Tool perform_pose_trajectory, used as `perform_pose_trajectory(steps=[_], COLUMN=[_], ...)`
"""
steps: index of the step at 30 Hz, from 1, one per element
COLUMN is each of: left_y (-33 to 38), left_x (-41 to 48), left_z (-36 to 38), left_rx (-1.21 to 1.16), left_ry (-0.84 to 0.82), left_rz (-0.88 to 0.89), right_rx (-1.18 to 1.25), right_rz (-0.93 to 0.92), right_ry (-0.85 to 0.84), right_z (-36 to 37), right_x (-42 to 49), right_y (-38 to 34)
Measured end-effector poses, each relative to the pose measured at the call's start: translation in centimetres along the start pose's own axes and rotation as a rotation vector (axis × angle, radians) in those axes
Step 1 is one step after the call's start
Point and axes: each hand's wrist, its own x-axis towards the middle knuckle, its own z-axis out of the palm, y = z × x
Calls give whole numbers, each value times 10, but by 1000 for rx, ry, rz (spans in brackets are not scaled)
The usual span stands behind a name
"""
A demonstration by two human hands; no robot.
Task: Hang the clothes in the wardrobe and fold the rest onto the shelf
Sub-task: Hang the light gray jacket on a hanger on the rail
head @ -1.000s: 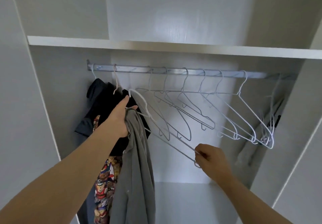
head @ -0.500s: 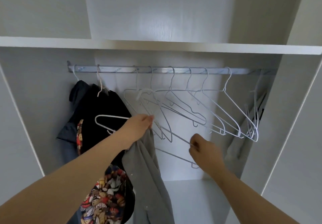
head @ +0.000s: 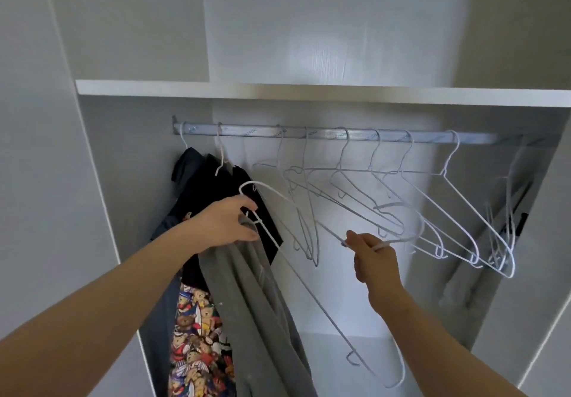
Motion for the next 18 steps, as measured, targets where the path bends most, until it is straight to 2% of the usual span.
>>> perform_pose_trajectory(steps=[2, 4, 7, 11, 14, 18], left_y=[-9, -16, -27, -35, -38, -40], left_x=[-4, -8, -8, -9, -13, -20], left_z=[-16, -25, -32, -42, -47, -50], left_rx=[252, 323, 183, -101, -211, -228], left_ry=[-73, -106, 61, 295, 356, 406], left_rz=[-14, -63, -182, -314, -339, -312], right_rx=[56, 100, 141, -16, -62, -189], right_rz=[17, 31, 58, 70, 91, 107], right_ry=[29, 7, -112, -165, -129, -201], right_z=[-2, -2, 3, 11, 10, 13], right_x=[2, 2, 2, 0, 1, -4], right_y=[0, -3, -5, -3, -1, 0])
